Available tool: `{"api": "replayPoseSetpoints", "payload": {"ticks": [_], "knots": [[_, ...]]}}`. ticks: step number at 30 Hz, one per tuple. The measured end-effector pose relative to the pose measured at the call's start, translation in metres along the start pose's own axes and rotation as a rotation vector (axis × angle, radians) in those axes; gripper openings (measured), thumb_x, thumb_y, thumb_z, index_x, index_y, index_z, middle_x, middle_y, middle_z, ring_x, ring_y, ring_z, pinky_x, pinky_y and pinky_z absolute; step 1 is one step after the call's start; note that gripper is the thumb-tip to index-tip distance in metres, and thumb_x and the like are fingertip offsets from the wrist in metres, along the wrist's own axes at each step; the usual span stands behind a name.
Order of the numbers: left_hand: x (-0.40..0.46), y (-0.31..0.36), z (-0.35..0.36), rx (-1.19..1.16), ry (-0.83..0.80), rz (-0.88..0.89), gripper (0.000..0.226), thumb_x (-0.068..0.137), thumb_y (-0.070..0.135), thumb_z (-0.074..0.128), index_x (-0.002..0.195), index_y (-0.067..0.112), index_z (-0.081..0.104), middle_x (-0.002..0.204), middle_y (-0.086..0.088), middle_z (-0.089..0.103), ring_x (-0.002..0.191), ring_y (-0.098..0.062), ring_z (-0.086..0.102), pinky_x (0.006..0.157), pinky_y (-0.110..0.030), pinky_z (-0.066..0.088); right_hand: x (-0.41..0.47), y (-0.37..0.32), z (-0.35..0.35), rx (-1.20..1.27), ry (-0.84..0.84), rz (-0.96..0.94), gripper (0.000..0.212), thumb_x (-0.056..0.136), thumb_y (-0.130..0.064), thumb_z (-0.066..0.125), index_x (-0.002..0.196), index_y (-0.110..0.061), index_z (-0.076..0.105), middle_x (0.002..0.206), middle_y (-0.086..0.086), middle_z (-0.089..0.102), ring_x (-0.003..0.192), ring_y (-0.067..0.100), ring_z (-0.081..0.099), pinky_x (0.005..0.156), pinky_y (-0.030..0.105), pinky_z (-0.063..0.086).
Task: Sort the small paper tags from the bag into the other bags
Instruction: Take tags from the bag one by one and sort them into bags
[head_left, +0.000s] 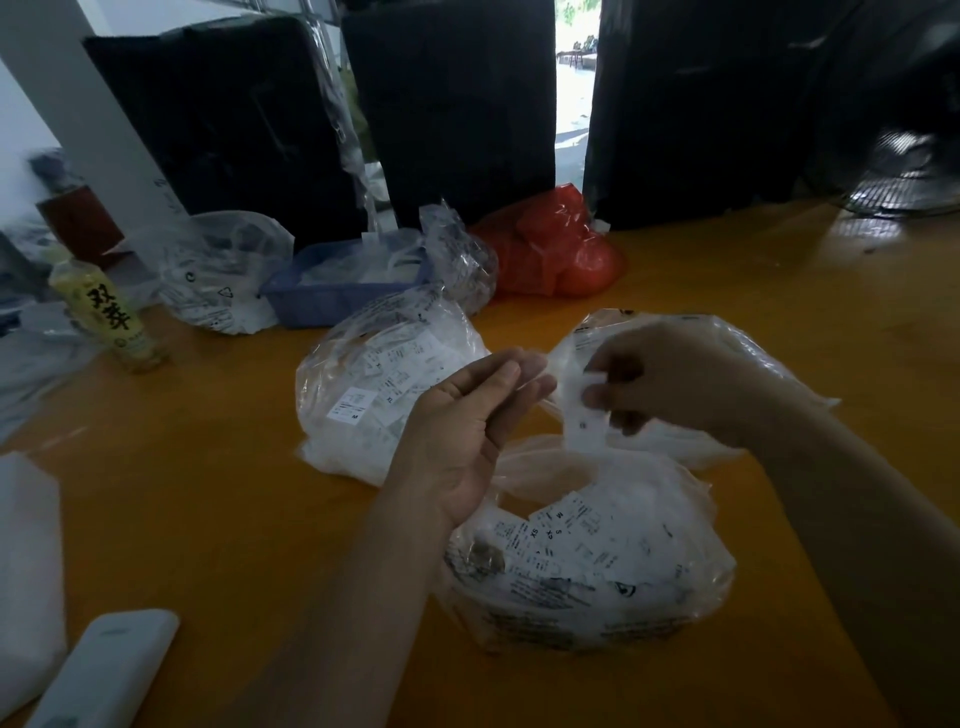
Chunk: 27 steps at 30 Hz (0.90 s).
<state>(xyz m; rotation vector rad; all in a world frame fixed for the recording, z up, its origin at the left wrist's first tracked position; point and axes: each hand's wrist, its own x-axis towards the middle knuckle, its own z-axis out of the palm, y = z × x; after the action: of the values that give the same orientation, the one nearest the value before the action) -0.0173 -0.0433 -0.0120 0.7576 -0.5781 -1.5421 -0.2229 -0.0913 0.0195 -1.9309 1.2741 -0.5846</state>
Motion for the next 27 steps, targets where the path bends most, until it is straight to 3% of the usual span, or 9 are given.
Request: {"api": "replayPoseSetpoints", "payload": {"ticks": [3,7,14,19,22,27], "knots": [[0.001,0.0,-0.001,0.009,-0.008,0.007,0.029,0.082,0.004,0.071,0.11,-0.003,0.071,0.112,-0.023,0.077,0.107,-0.035,0.075,0.077,-0.025,0.063,-0.003,-0.004,-0.013,0.381,0.233,-0.029,0.01,0.088,-0.007,0.074,0.095,-0.006,0.068,0.078,0.005,0.076,0.075,0.022,0.076,0.069,0.027,0.062],[0.002,-0.001,-0.002,0.014,-0.011,0.01,0.026,0.082,0.004,0.071,0.107,-0.004,0.073,0.111,-0.023,0.077,0.106,-0.035,0.075,0.08,-0.027,0.063,-0.007,-0.014,-0.014,0.565,0.315,-0.109,0.012,0.089,-0.009,0.073,0.098,-0.004,0.068,0.087,0.009,0.077,0.082,0.023,0.076,0.073,0.027,0.061],[0.001,0.002,-0.001,-0.011,-0.007,0.014,0.033,0.082,0.005,0.07,0.113,-0.007,0.069,0.109,-0.023,0.077,0.104,-0.034,0.076,0.079,-0.027,0.063,-0.008,-0.022,-0.004,0.445,0.328,-0.13,0.012,0.09,-0.005,0.072,0.099,0.0,0.067,0.084,0.009,0.077,0.08,0.021,0.077,0.074,0.027,0.062],[0.001,0.003,-0.001,-0.027,0.002,0.023,0.039,0.079,0.006,0.072,0.115,-0.009,0.069,0.112,-0.024,0.076,0.107,-0.035,0.075,0.08,-0.029,0.064,-0.006,-0.02,-0.002,0.325,0.37,-0.112,0.01,0.089,-0.008,0.074,0.096,-0.007,0.067,0.083,0.002,0.078,0.077,0.013,0.076,0.069,0.02,0.06],[0.002,0.003,-0.001,-0.031,0.025,0.028,0.034,0.078,0.008,0.074,0.108,-0.007,0.073,0.111,-0.024,0.076,0.105,-0.035,0.076,0.08,-0.03,0.064,-0.004,-0.018,0.001,0.234,0.363,-0.123,0.009,0.089,-0.009,0.075,0.093,-0.011,0.066,0.082,-0.001,0.077,0.076,0.01,0.076,0.07,0.022,0.061],[0.001,0.002,0.0,0.023,0.056,0.041,0.02,0.074,0.009,0.077,0.092,0.001,0.082,0.102,-0.018,0.079,0.095,-0.024,0.078,0.075,-0.025,0.063,-0.003,-0.017,0.005,0.164,0.32,-0.132,0.012,0.088,-0.012,0.076,0.092,-0.017,0.066,0.078,-0.01,0.076,0.07,0.006,0.074,0.061,0.011,0.054]]}}
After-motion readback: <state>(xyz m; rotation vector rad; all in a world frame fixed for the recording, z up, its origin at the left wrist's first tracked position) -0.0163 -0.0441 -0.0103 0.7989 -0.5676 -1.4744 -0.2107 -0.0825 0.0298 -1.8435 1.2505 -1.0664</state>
